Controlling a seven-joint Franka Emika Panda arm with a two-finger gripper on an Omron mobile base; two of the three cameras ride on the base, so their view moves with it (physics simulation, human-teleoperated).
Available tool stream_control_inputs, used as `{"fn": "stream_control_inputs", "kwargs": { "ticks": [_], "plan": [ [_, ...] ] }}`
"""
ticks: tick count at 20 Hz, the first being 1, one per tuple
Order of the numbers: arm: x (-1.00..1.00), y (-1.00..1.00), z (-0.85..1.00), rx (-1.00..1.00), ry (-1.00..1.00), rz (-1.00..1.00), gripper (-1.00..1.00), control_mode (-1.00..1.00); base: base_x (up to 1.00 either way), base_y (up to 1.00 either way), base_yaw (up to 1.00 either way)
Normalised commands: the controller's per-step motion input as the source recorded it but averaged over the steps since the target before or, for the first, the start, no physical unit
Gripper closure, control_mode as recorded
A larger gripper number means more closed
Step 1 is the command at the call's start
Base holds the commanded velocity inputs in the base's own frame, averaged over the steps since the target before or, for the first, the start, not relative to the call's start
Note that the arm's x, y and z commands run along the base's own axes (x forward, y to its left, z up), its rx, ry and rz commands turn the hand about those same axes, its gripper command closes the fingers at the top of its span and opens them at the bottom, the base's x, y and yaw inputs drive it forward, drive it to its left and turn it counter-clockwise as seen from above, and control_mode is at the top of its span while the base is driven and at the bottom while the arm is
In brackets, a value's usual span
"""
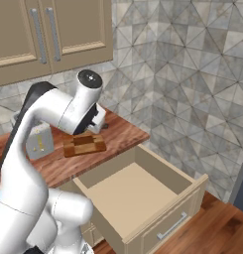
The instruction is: Pick up the knife from the drawer and place it on the cutting board. Then place the meat from the plate to the cutting board.
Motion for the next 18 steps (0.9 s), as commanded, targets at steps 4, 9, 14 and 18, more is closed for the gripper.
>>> {"fn": "stream_control_inputs", "kwargs": {
  "ticks": [4,9,14,18],
  "plan": [
    [-0.36,0.16,0.0,-0.07,-0.01,0.02,-1.0,-1.0,0.0,0.0,0.0],
    [-0.17,0.22,0.0,-0.08,0.0,0.06,-1.0,-1.0,0.0,0.0,0.0],
    [-0.07,0.08,0.0,-0.07,0.0,0.06,-1.0,-1.0,0.0,0.0,0.0],
    [-0.03,0.0,0.0,-0.01,0.0,0.02,-1.0,1.0,-0.14,0.0,0.06]
  ]
}}
